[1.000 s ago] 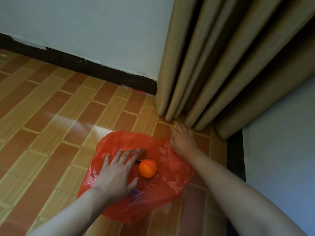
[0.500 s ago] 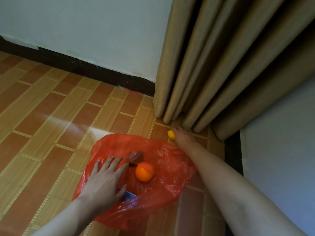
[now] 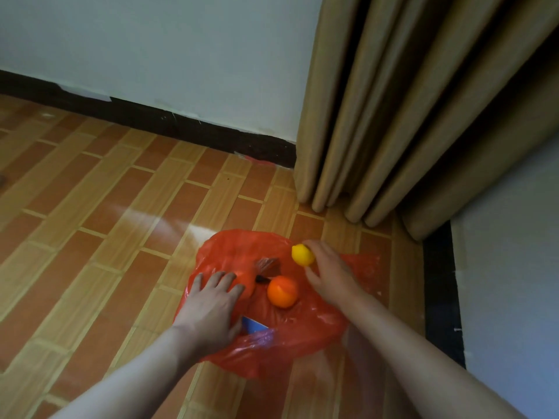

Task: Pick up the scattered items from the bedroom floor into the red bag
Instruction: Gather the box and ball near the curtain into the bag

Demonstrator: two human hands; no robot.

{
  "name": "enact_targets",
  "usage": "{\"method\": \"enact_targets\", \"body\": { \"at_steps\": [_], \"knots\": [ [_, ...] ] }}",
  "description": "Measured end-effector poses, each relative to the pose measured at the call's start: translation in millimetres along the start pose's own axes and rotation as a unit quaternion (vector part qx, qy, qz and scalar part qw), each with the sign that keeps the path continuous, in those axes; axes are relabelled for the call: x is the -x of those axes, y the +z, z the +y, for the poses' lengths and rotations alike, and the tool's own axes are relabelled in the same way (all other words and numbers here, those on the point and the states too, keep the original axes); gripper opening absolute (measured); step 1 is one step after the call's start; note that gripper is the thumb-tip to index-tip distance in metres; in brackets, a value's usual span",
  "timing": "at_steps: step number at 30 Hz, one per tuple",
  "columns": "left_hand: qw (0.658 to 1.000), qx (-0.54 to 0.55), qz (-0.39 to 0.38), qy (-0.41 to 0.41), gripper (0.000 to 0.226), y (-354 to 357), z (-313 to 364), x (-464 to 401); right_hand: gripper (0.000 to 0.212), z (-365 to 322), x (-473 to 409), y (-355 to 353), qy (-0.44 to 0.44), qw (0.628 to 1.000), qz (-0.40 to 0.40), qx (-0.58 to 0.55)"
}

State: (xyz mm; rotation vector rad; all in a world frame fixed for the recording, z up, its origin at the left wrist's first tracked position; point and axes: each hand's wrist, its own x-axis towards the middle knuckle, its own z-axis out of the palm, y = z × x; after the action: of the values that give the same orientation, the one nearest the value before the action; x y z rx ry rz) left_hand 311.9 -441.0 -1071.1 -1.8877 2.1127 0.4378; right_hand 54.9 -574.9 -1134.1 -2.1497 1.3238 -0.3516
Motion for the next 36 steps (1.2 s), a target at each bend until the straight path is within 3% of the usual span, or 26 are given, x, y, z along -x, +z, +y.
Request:
{"method": "enact_targets", "body": {
  "at_steps": [9,13,18,26,30,36],
  "knots": [
    [0.999,-0.034,0.017,0.025,0.075,2,-3,3,0.06,-38,45,46,-0.068,0.993,-0.097,-0.002],
    [0.999,-0.043,0.016,0.018,0.058,4,-5,2,0.058,-32,45,40,-0.074,0.991,-0.071,0.08],
    [0.999,-0.046,0.022,0.01,0.056,3,-2,-1,0.061,-17,46,11,0.034,0.984,0.0,0.176],
    [0.997,-0.017,0.071,0.019,0.028,-4,10,-2,0.069,-3,38,1,0.179,0.957,-0.072,0.215],
    [0.995,0.014,0.1,0.011,0.03,-9,18,-8,0.067,-5,35,1,0.178,0.96,-0.086,0.198],
    [0.989,0.062,0.133,0.004,0.028,-19,31,-17,0.053,-21,33,0,0.158,0.982,-0.029,0.103]
  ]
}}
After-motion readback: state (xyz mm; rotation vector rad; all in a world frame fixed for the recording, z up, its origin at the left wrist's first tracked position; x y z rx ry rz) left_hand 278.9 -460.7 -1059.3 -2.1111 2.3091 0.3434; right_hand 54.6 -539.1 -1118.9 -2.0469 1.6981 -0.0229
